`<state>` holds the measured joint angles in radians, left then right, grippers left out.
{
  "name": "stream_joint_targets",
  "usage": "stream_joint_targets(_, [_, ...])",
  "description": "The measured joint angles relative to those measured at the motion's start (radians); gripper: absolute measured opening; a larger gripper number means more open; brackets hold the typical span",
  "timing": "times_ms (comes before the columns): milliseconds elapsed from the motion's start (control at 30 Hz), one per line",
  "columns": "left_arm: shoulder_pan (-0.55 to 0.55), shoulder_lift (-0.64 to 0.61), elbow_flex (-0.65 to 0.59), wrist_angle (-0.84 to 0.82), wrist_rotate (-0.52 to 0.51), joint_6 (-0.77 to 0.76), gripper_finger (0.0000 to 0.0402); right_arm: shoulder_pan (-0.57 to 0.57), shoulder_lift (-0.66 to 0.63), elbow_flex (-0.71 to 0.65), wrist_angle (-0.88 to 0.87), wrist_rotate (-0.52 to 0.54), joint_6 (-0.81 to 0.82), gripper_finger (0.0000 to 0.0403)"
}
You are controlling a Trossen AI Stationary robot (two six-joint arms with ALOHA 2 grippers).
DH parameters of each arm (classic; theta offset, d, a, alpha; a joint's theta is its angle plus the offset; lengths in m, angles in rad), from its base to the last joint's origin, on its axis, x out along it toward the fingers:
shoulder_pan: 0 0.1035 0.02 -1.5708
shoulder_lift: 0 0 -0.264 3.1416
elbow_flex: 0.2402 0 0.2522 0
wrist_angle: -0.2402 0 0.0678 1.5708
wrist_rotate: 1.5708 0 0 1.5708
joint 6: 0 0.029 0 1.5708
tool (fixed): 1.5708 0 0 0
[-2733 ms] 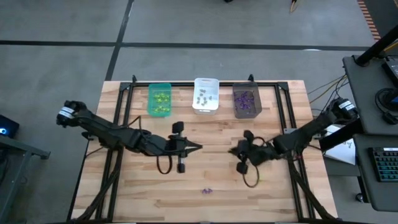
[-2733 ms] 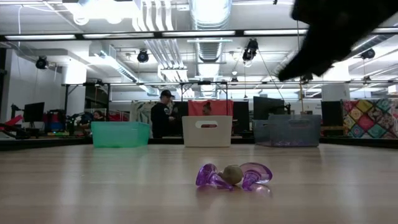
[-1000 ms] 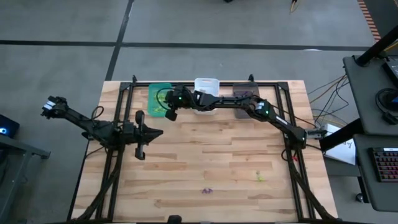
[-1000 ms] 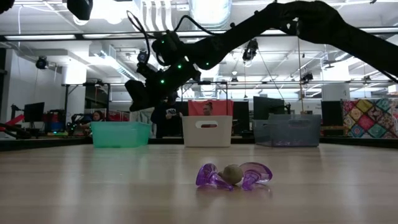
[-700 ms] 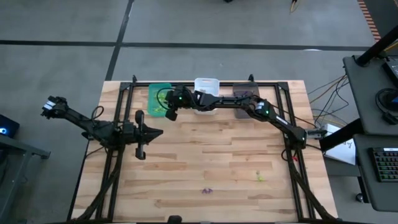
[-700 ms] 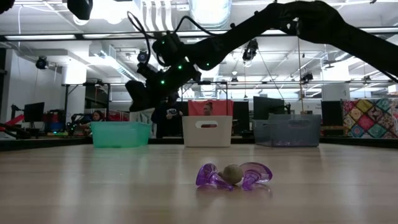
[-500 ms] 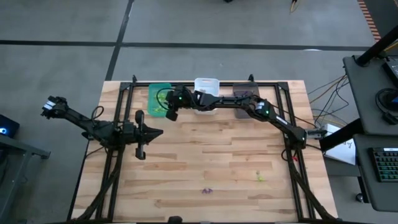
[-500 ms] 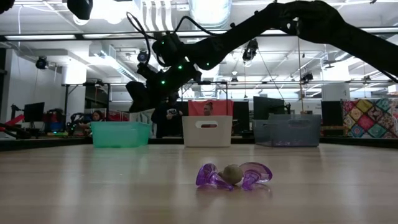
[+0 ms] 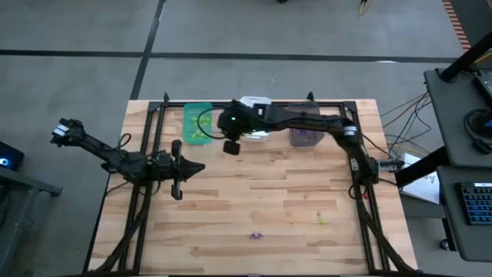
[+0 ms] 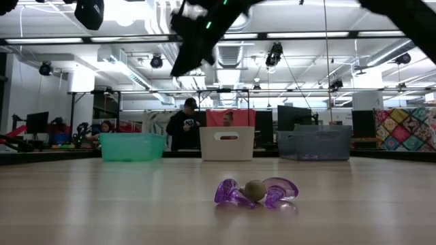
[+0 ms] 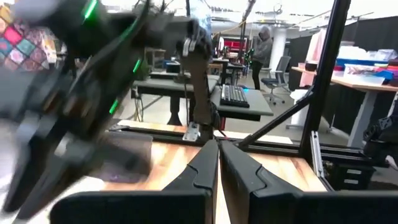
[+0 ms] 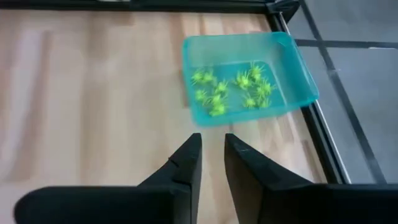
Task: Sort Halloween decoration
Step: Put the purple witch hat toy into the gray bin
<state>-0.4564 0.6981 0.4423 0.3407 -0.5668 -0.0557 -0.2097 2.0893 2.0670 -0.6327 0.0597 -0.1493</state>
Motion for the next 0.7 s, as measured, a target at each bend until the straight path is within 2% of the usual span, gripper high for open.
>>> stream_joint_targets(133, [-0.001, 0.034, 0.000, 0.004, 0.001, -0.041, 0.0000, 0.046, -0.121, -0.025, -0.143, 0.000, 0.017, 0.0047])
stream_joint_targets(233, [-0.001, 0.066, 0.000, 0.004, 0.001, -0.070, 0.0000, 0.093, -0.207, -0.075, -0.187, 0.000, 0.034, 0.0039])
stream_joint_targets(533, [-0.001, 0.182, 0.001, 0.033, 0.015, -0.168, 0.0000, 0.264, -0.472, -0.374, -0.154, 0.029, 0.162, 0.0033])
stream_joint_targets(700, [0.000, 0.240, 0.039, 0.035, 0.071, -0.173, 0.0000, 0.375, -0.586, -0.557, -0.117, 0.042, 0.261, 0.0033])
